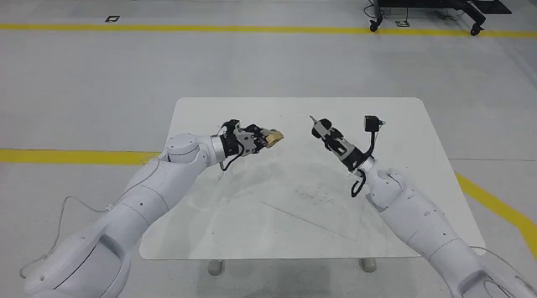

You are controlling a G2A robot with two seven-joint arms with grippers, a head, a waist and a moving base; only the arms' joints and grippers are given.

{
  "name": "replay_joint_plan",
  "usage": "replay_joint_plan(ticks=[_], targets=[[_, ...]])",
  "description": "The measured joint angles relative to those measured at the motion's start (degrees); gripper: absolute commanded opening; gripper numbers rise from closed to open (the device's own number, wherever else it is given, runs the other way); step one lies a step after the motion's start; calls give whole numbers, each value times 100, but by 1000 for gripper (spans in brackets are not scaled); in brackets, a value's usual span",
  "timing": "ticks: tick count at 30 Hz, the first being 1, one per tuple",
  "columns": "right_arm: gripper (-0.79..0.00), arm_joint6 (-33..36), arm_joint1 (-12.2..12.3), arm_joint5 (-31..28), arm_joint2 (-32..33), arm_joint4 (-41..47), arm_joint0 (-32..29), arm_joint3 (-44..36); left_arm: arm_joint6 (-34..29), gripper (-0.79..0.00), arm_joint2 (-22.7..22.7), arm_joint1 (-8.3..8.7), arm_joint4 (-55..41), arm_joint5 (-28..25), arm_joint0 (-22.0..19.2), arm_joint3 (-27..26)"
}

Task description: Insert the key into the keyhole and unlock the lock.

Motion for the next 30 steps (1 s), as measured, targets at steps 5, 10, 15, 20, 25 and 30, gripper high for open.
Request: replay_joint_plan(ticks=[5, 10, 15, 20, 25, 30], targets=[[-785, 0, 0, -2, -1, 1, 0, 1, -1, -785, -1, 1, -5, 12, 0, -2], [-785, 0, 0, -1, -1, 1, -1, 0, 84, -785, 5, 5, 83, -76, 9, -54], [-785, -395, 40, 364, 198, -924, 47, -375, 580, -785, 70, 14, 922, -143, 130, -273], [-785, -2106, 313, 2041, 719, -4824, -704, -1589, 204, -785, 189, -11, 1370, 738, 72, -222], [-785, -2068, 584, 3906, 1179, -8127, -1684, -2856, -674, -785, 281, -117, 1334, 1579, -73, 1], [-785, -1853, 755, 4284, 1602, -9754, -2440, -3871, -1080, -785, 303, -265, 1221, 1832, -178, 448]])
